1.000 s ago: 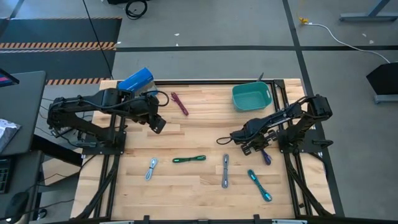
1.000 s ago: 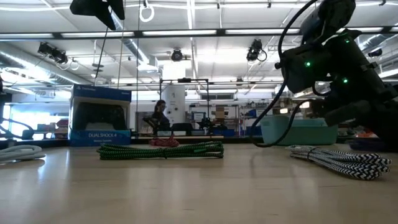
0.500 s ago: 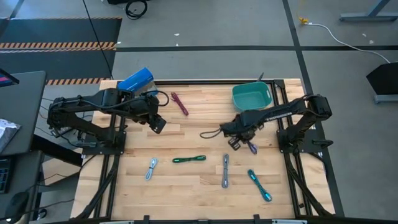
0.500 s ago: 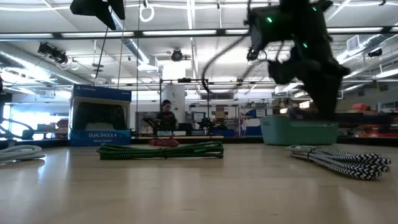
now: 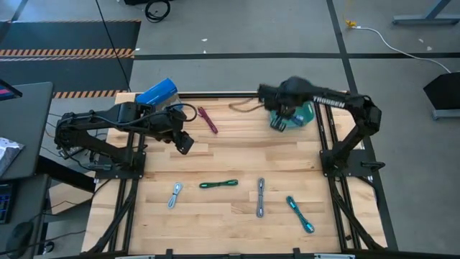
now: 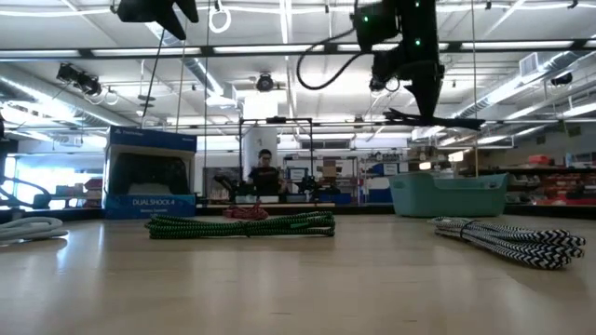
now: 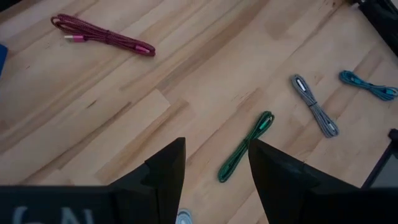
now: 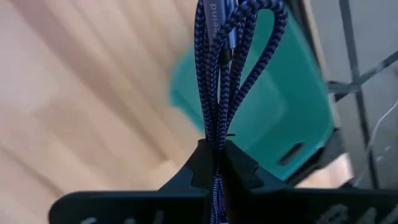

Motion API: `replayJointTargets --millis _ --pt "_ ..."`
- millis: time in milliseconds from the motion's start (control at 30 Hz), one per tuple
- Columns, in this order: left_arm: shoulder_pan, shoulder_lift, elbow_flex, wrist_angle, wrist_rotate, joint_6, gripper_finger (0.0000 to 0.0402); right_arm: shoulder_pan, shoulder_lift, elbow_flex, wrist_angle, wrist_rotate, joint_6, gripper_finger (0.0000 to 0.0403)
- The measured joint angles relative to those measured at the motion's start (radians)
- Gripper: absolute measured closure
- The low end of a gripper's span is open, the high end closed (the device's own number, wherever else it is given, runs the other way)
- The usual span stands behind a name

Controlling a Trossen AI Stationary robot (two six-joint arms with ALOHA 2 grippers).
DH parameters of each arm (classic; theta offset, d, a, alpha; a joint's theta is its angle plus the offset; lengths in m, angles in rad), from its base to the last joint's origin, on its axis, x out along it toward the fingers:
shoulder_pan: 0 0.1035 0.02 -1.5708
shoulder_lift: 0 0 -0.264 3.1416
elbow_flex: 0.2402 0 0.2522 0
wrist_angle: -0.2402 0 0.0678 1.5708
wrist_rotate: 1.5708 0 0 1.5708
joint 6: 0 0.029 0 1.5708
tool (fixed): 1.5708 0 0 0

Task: Pick and place USB-C Cables
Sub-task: Put the purple charger cable into the green bin

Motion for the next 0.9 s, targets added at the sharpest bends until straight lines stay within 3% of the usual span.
replayJointTargets --millis 167,400,900 --pt "0.0 0.0 0.0 0.0 0.0 -0.007 0.0218 -0.132 0.0 0.001 -0.004 0.006 -0.25 0.0387" --pt "0.0 0.0 0.0 0.0 0.0 -0.008 0.0218 -0.205 0.0 -0.008 0.074 0.004 -0.561 0.0387" --pt "0.0 0.0 0.0 0.0 0.0 -0.009 0.0218 -0.259 0.002 -0.227 0.195 -0.005 -0.587 0.0382"
